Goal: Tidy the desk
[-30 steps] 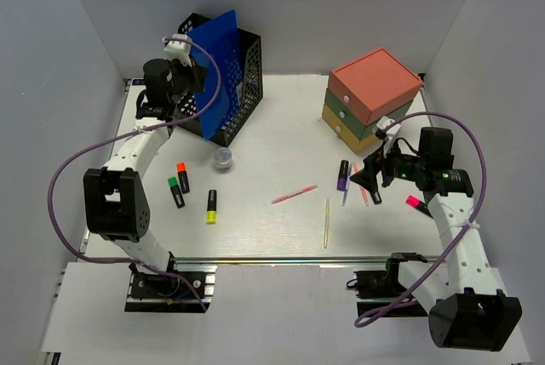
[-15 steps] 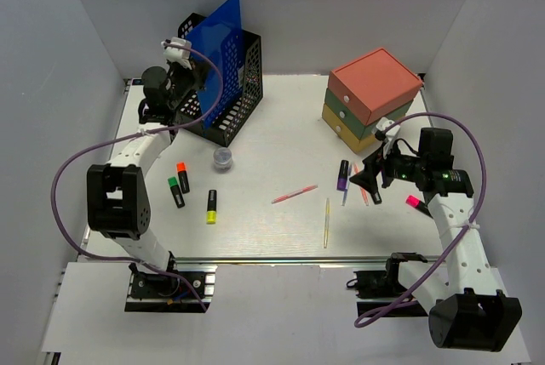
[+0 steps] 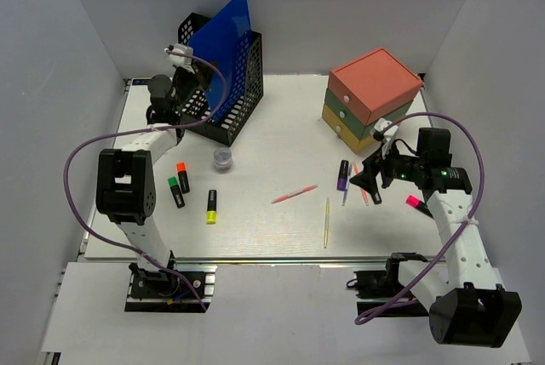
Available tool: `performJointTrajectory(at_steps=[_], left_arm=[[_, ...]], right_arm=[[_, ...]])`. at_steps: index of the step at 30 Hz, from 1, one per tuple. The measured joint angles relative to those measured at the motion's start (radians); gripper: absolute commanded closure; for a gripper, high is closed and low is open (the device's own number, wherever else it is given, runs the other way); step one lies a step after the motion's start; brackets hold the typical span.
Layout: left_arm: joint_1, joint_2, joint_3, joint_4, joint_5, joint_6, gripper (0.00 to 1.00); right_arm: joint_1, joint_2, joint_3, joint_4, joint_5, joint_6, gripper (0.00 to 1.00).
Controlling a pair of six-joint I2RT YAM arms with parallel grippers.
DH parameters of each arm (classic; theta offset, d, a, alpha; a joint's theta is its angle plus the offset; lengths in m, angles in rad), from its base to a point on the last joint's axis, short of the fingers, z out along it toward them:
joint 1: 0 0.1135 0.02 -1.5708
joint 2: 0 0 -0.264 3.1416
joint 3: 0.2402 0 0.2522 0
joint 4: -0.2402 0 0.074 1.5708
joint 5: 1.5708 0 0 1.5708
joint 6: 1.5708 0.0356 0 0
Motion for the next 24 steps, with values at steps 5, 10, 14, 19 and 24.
performJointTrajectory(at_steps=[5, 10, 14, 19, 24], left_arm=[[0.0, 0.01, -0.037, 0.091, 0.004, -0.026, 1.0], [0.0, 0.01, -0.105, 0.164, 0.006, -0.047, 1.0], [0.005, 0.01, -0.149, 0.198, 0.007, -0.05, 0.96], [0.005, 0.0, -0.195, 0.219, -0.003, -0.05, 0.26], [0.005, -0.032, -0.212, 0.185, -0.028, -0.051, 0.1]], right_arm=[[0.0, 0.012, 0.0, -0.005, 0.008, -0.008, 0.25], [0.0, 0.03, 0.0, -0.006, 0.013, -0.015, 0.25], [0.0, 0.037, 0.0, -0.006, 0.018, -0.019, 0.25], [0.0, 0.038, 0.0, -0.007, 0.018, -0.021, 0.25], [0.0, 0.045, 0.0, -0.007, 0.018, -0.023, 0.24]])
